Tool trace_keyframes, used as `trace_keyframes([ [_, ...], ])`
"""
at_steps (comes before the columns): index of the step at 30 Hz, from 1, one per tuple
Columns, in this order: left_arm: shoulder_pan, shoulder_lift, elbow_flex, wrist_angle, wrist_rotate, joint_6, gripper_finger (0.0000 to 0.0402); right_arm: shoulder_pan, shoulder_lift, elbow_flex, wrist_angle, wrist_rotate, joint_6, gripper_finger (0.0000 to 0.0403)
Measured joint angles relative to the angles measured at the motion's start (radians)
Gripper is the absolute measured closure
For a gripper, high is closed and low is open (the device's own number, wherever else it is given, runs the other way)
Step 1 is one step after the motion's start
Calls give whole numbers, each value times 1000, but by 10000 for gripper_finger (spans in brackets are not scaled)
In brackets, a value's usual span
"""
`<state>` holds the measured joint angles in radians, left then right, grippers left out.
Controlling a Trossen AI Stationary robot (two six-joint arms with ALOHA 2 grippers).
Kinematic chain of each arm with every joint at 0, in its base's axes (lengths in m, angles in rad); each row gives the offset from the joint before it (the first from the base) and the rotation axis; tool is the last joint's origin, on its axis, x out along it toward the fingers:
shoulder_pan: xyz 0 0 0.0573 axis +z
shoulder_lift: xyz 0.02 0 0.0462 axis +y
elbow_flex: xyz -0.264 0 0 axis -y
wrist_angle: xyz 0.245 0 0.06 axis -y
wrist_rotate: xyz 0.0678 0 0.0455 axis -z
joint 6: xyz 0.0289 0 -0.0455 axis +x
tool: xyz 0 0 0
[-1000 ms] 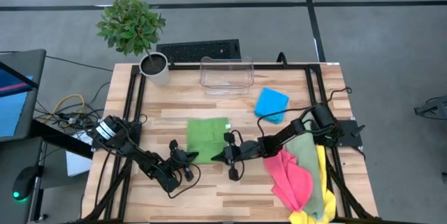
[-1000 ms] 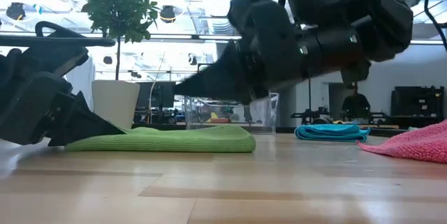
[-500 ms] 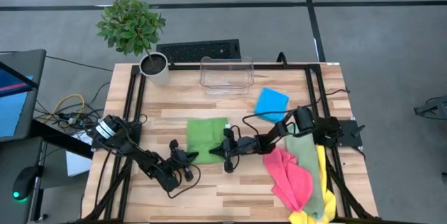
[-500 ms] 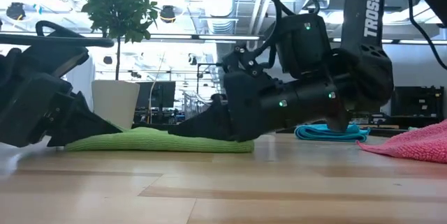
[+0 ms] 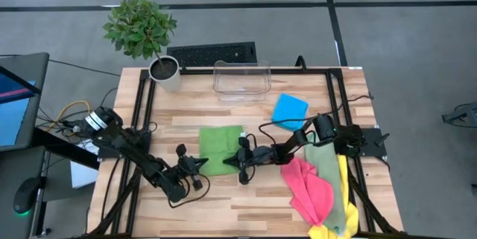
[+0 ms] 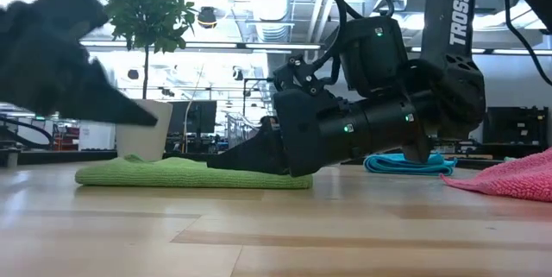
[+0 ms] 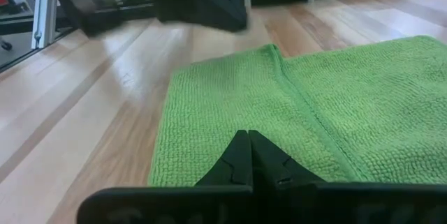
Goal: Fold microfiber towels
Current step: Fold the green microfiber towel
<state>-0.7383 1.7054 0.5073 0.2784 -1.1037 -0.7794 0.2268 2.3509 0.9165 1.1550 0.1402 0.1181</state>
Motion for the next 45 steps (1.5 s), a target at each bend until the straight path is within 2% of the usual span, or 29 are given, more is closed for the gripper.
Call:
trace_keyframes([
  [2, 5, 47, -8, 4, -24, -55, 402, 0, 0, 0, 4, 0, -1, 395],
  [6, 26, 168, -8, 18, 18, -172, 402, 0, 0, -1, 3, 0, -1, 394],
  [8, 27, 214, -5, 40, -11, -224, 401, 0, 0, -1, 3, 0, -2, 394],
  [12, 19, 238, -5, 30, -27, -298, 401, 4, -30, -9, -26, -10, 6, 393],
  [17, -3, 168, -7, -30, 20, -253, 401, 28, -146, -20, -181, 20, -46, 387],
  [20, -4, 118, -8, -54, 52, -246, 401, 31, -220, -25, -177, 63, -132, 386],
  [22, -4, 86, -8, -56, 37, -219, 401, 15, -242, -24, -167, 68, -180, 388],
  [26, 1, 62, -7, -57, 5, -194, 401, -26, -222, -14, -167, 65, -173, 391],
  [32, 2, 64, -7, -81, 5, -212, 401, -46, -80, -7, -131, 44, -77, 386],
  [37, 4, 56, -5, -84, -20, -219, 401, -46, -24, -3, -60, 49, -22, 391],
  [41, 4, -43, 8, -86, -98, -142, 401, -46, -81, -9, -116, 45, -39, 376],
  [45, 18, -197, 11, -107, -158, 28, 401, -49, -231, -6, -259, 43, -118, 362],
])
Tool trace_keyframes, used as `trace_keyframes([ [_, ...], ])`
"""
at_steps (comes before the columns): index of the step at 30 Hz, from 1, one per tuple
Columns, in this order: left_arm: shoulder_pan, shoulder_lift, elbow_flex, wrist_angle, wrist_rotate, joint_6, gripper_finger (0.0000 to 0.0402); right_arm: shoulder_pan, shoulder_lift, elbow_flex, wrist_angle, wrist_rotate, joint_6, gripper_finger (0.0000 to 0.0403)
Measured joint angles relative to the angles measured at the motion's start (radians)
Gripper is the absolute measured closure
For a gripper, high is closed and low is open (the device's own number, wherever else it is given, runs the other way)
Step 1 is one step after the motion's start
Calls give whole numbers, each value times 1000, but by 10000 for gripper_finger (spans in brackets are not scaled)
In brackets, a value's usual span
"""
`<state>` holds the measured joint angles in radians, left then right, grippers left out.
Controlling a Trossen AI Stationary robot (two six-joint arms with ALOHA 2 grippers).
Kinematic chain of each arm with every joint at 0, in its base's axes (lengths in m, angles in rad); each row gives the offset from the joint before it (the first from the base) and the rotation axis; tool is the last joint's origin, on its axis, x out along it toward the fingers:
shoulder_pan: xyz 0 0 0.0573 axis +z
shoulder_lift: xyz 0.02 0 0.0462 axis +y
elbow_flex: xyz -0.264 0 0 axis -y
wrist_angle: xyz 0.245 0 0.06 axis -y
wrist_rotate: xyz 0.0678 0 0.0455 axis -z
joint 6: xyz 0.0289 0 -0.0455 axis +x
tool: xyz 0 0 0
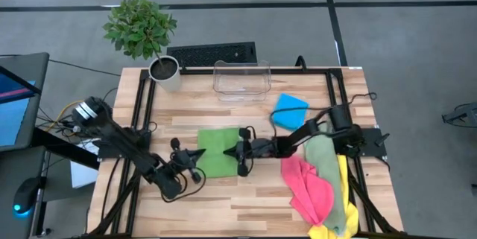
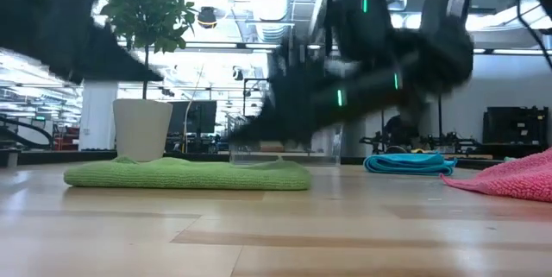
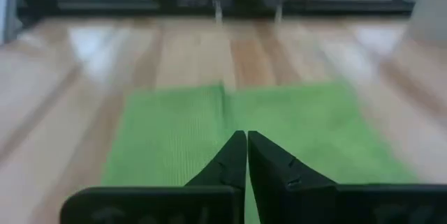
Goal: Fold microfiber towels
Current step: Fold the green microfiber towel
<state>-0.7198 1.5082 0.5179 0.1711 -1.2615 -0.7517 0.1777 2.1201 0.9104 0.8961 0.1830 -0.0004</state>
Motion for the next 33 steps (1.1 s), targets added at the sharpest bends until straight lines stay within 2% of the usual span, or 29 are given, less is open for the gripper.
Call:
trace_keyframes([
  [2, 27, -62, -1, -58, 8, 26, 401, -11, -75, 1, -110, 12, -6, 361],
  [4, 76, -105, -1, -134, 58, -7, 401, -35, -134, -1, -234, 27, 49, 359],
  [9, 250, -152, -2, -351, 294, -230, 385, -125, -259, 0, -457, -75, 195, 316],
  [11, 314, -153, -2, -367, 374, -233, 362, -150, -266, -1, -504, -92, 207, 283],
  [14, 395, -152, -2, -338, 467, -132, 312, -174, -265, 1, -499, -132, 171, 227],
  [17, 445, -147, -2, -317, 473, -30, 267, -187, -227, 1, -495, -132, 126, 181],
  [19, 476, -147, -2, -307, 491, -9, 253, -193, -189, 0, -483, -132, 124, 166],
  [23, 502, -147, -26, -262, 534, 36, 247, -208, -144, 2, -449, -132, 124, 162],
  [33, 571, -149, -255, 79, 602, 3, 246, -219, -120, 1, -446, -141, 107, 181],
])
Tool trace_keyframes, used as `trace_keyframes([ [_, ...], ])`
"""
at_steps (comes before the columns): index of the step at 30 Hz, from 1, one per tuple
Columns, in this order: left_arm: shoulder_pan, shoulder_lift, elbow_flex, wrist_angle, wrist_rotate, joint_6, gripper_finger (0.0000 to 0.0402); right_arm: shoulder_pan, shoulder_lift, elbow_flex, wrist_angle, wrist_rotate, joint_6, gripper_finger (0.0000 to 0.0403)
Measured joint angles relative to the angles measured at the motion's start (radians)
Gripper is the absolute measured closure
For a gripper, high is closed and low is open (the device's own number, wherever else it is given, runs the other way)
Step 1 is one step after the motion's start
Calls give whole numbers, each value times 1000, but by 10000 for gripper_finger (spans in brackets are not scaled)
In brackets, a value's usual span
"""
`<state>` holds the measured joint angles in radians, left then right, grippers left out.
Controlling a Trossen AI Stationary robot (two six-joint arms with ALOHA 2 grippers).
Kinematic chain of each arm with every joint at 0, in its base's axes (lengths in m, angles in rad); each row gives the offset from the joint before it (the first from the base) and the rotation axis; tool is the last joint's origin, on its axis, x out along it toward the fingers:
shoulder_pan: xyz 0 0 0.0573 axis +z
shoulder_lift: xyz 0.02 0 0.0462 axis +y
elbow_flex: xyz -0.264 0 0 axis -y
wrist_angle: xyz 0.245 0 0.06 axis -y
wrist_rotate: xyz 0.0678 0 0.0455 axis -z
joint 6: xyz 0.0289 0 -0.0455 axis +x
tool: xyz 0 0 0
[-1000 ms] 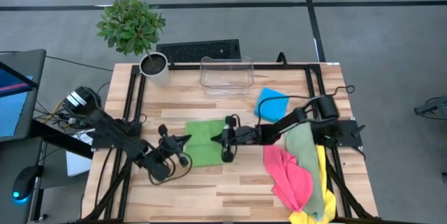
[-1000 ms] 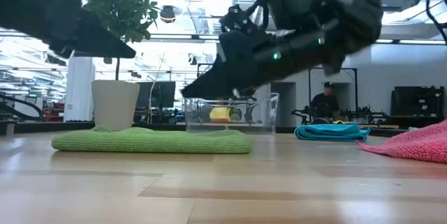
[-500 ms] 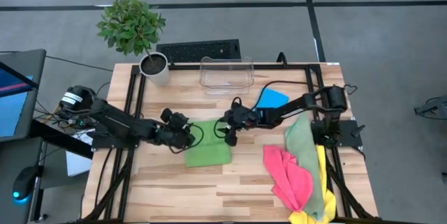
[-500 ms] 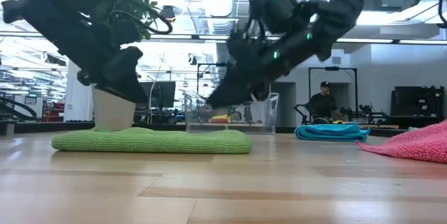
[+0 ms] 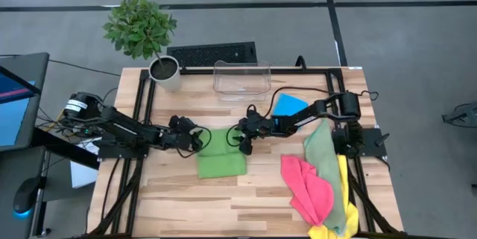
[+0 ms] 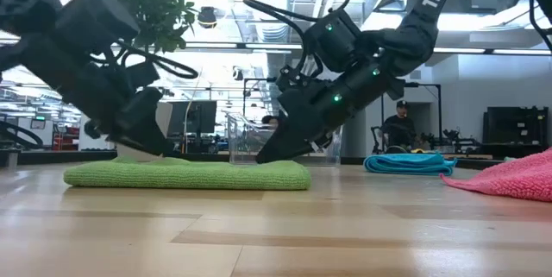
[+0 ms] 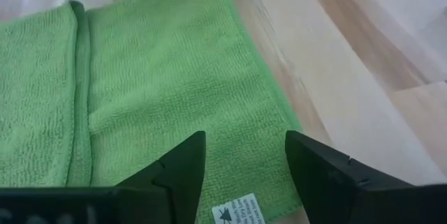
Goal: Fold microfiber towels
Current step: Fold the green microfiber towel
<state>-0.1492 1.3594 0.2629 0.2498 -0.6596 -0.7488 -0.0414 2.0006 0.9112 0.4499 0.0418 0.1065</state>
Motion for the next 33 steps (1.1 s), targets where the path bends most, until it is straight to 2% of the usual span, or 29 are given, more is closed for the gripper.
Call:
trace_keyframes([
  [4, 25, 22, -26, 81, 111, 24, 246, -5, -5, 0, 1, 0, -9, 181],
  [16, 25, 128, -22, 128, 68, 30, 247, -35, 61, 5, 31, -11, -4, 181],
  [20, 25, 130, -23, 112, 74, 31, 271, -40, 81, 6, 37, -14, 18, 189],
  [24, 26, 130, -24, 105, 69, 34, 320, -40, 84, 7, 27, -9, 31, 234],
  [29, 26, 132, -24, 111, 64, 30, 390, -42, 85, 5, 28, -3, 44, 332],
  [31, 26, 130, -24, 122, 64, 29, 394, -43, 80, 5, 30, -3, 41, 371],
  [33, 26, 123, -24, 128, 66, 29, 394, -41, 68, 3, 26, -5, 25, 388],
])
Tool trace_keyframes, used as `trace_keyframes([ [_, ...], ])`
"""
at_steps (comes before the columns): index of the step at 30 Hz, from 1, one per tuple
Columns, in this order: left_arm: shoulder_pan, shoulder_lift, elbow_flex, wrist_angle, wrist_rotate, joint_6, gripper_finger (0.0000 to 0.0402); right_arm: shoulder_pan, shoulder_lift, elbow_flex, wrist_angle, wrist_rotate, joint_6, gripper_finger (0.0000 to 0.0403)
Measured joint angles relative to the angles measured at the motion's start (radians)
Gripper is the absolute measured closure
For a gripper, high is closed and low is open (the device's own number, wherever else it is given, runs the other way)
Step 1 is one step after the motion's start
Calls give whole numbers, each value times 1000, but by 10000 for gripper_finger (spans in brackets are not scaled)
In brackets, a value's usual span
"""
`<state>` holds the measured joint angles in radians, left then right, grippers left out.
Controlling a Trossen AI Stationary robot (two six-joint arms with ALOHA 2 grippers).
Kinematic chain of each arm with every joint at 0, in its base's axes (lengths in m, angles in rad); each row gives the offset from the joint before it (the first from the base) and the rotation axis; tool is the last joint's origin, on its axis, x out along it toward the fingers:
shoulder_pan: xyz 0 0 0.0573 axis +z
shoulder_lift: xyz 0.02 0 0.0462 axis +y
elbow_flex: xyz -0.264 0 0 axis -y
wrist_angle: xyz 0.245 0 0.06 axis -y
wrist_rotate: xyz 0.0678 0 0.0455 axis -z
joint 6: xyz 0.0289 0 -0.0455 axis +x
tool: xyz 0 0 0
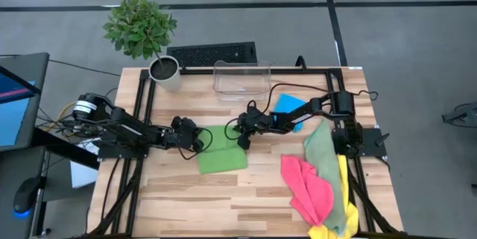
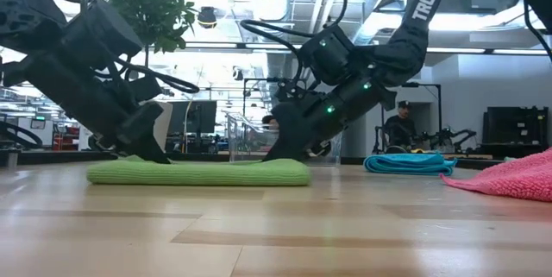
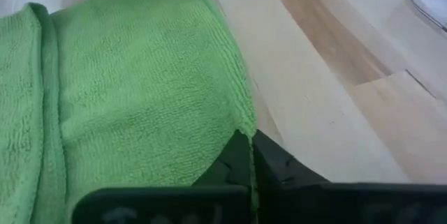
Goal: Fold microfiber towels
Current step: Fold the green microfiber towel
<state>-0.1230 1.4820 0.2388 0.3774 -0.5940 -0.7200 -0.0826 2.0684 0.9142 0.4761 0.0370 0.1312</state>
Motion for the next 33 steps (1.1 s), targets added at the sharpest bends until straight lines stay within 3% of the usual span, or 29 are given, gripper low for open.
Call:
trace_keyframes([
  [5, -2, -37, 23, -11, 65, 8, 399, 17, -62, -8, -64, 1, -6, 371],
  [11, -8, -79, 84, -48, 82, 48, 400, 55, -123, -7, -117, 10, -34, 390],
  [17, -72, -94, 158, -146, 73, 68, 401, 128, -131, -6, -129, 130, -35, 380],
  [29, -249, -94, 274, -317, -42, -9, 401, 296, -182, -4, -190, 337, -36, 381],
  [33, -305, -95, 313, -336, -67, -10, 401, 365, -227, -4, -191, 362, -35, 386],
])
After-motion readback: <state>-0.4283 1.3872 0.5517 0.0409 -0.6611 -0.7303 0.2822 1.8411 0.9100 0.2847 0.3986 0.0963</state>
